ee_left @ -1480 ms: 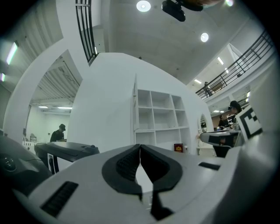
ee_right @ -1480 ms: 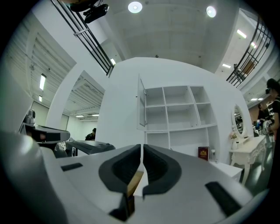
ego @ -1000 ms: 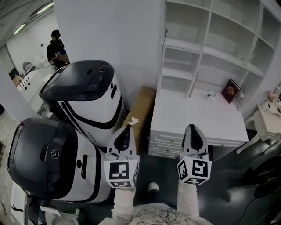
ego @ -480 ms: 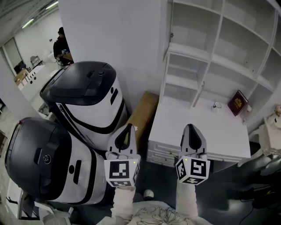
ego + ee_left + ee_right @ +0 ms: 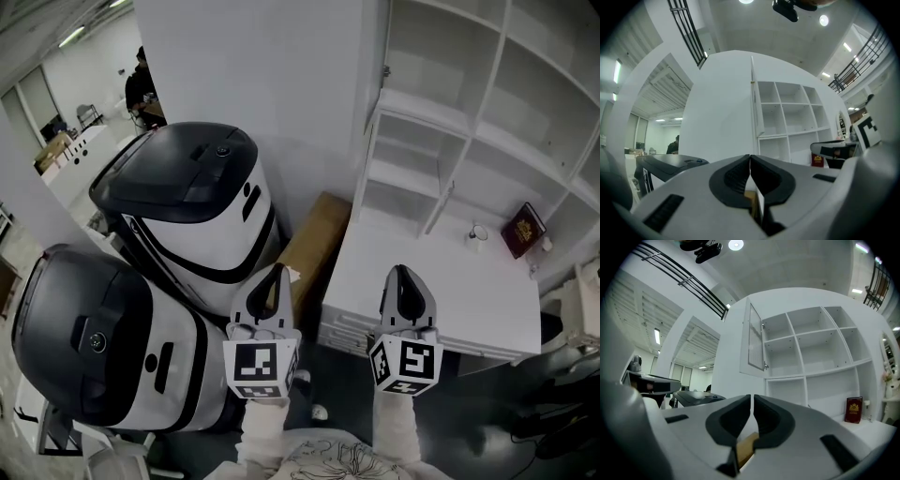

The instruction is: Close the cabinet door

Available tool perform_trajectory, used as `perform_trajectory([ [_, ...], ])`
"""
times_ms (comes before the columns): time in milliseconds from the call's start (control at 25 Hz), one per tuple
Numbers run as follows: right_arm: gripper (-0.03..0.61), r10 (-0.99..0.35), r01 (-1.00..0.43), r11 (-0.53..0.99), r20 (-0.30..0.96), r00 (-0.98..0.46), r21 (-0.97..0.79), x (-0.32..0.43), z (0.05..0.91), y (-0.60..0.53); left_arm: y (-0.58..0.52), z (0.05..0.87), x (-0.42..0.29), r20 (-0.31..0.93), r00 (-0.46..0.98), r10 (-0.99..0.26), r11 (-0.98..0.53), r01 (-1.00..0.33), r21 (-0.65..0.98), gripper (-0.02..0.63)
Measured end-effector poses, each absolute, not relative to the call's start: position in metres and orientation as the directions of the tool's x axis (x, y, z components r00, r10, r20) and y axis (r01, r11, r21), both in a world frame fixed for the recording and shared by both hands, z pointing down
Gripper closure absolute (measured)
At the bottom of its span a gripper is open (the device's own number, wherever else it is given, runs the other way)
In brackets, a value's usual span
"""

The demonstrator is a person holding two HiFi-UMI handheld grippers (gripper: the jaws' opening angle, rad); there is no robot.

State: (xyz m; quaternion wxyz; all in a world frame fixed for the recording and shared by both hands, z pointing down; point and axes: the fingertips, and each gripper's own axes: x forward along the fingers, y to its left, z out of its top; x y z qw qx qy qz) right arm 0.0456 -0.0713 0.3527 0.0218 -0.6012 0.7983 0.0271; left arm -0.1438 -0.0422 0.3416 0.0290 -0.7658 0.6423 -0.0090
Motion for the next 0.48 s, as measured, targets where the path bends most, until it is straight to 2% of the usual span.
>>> perform_trajectory([
  [480,0.566,-0.959,-0.965,0.259,-0.108,-0.262,0.041,0.023,0.340,-0.131,-0.112,0.341,-0.151,-0.034,0.232,-0.972,-0.230,-0.972,-0.058,0.609],
])
